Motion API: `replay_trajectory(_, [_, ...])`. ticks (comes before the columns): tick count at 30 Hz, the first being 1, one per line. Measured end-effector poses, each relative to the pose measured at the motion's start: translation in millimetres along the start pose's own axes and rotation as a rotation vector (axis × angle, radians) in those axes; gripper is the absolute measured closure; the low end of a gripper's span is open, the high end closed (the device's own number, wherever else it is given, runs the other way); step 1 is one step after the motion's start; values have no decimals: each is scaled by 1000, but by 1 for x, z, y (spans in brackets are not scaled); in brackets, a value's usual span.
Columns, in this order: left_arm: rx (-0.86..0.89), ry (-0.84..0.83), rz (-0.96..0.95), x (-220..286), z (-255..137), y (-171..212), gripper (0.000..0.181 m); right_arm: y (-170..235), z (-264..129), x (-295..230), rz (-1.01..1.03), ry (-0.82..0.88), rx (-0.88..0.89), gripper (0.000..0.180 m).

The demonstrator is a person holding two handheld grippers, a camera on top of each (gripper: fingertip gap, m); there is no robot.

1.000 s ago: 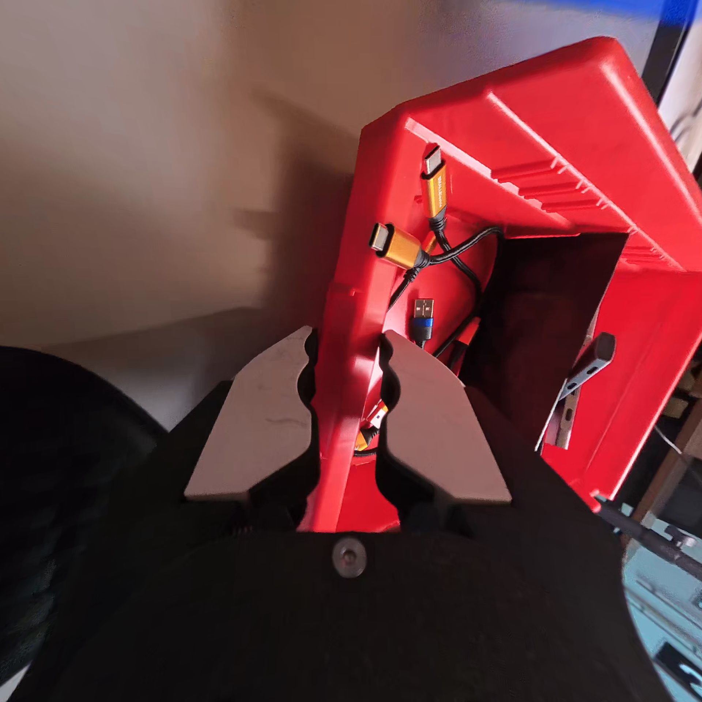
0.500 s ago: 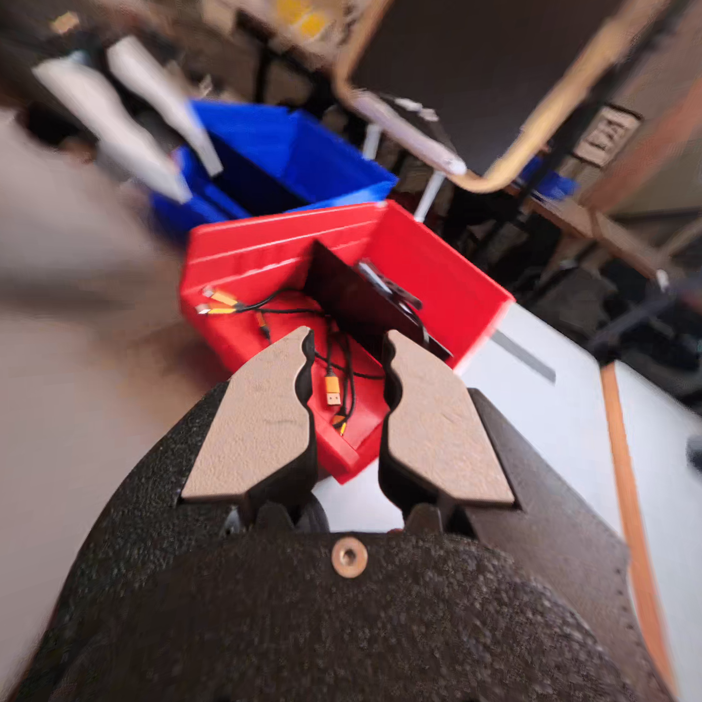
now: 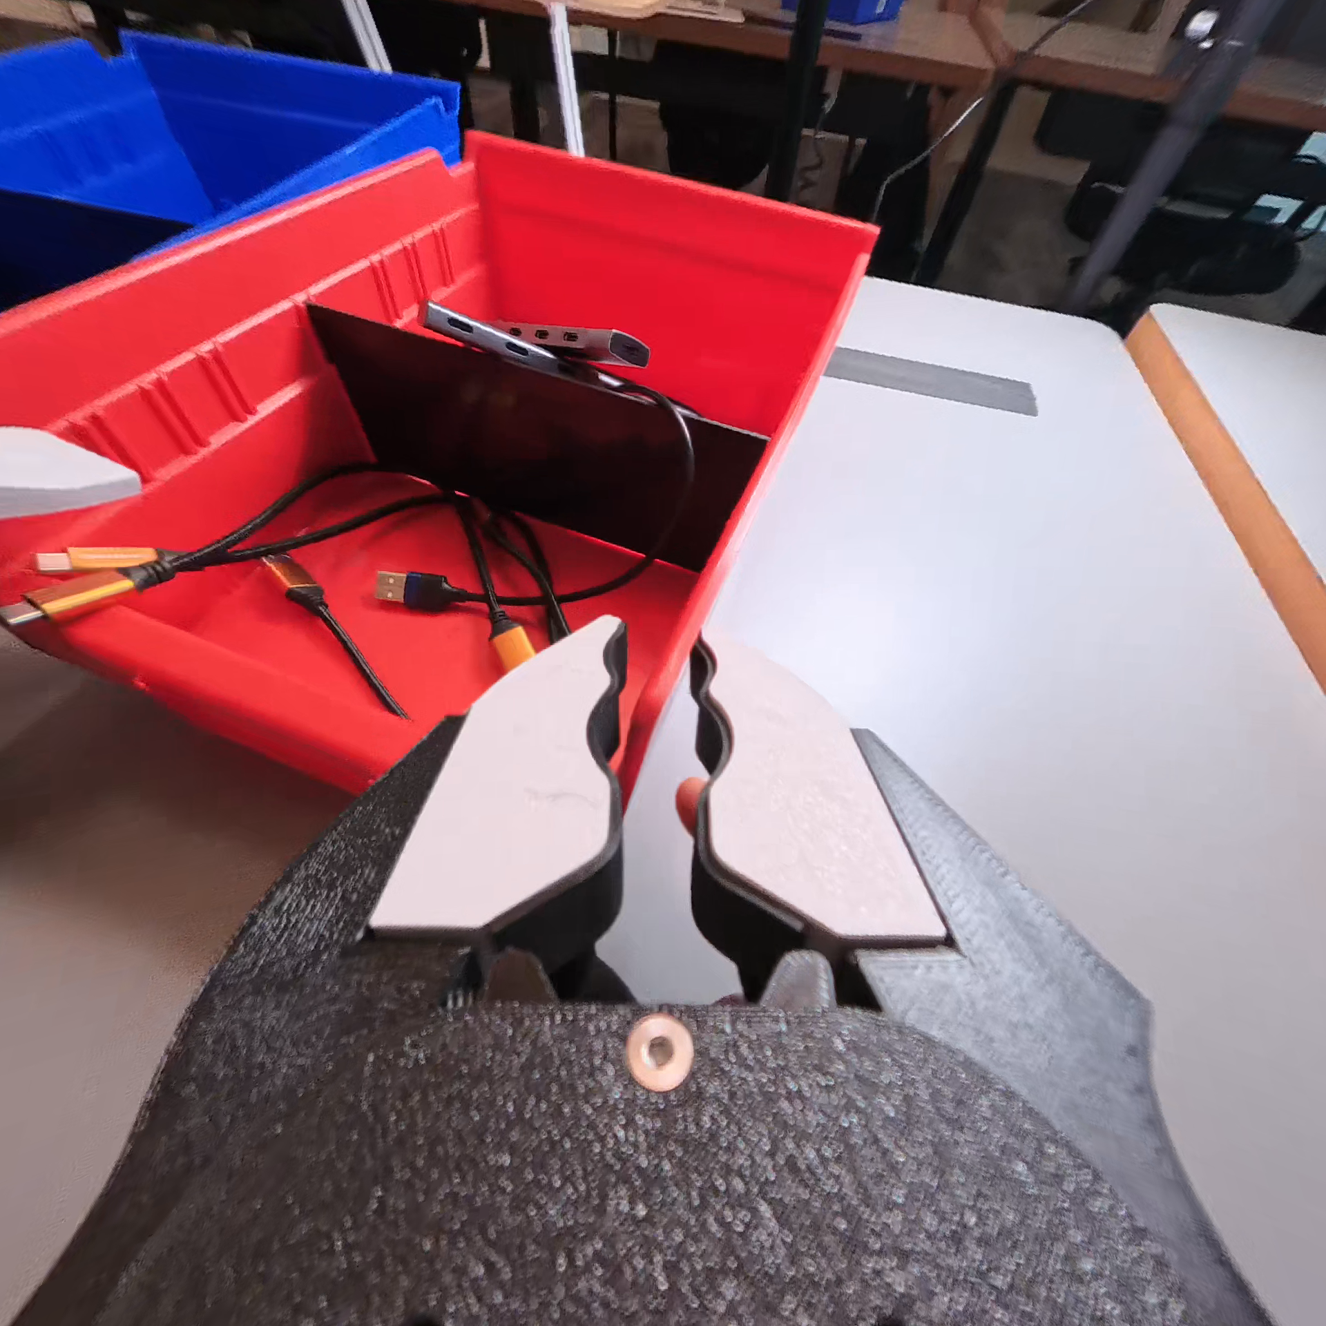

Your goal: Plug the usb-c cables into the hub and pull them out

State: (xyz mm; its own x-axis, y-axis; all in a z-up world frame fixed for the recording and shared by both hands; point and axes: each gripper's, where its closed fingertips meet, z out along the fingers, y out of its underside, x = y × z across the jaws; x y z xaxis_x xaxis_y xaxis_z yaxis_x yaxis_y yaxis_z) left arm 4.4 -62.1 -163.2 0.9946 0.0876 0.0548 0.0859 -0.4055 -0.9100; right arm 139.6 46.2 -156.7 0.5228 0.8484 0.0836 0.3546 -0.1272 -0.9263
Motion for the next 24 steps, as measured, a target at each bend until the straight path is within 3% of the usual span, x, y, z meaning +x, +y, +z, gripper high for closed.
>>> replay_trajectory(1, [-1,-25,22,-2,0,-1,153,-1,-2,1,28,4,7,165])
replay_trajectory(5, [18,-29,40,5,-5,-14,158,-9,-19,3,55,25,36,166])
replay_trajectory(8, [89,-42,81,12,-26,-43,160,-39,-46,2,28,45,115,165])
replay_trajectory(12, [192,-76,102,7,-76,-93,160,-105,-80,-20,-26,0,238,162])
replay_trajectory(16, [275,-190,119,-25,-143,-125,162,-162,-90,-72,-74,-86,338,161])
replay_trajectory(20, [314,-325,90,-80,-214,-118,162,-192,-74,-153,-99,-206,384,161])
replay_trajectory(24, [309,-507,23,-150,-281,-78,165,-196,-43,-253,-145,-332,374,161])
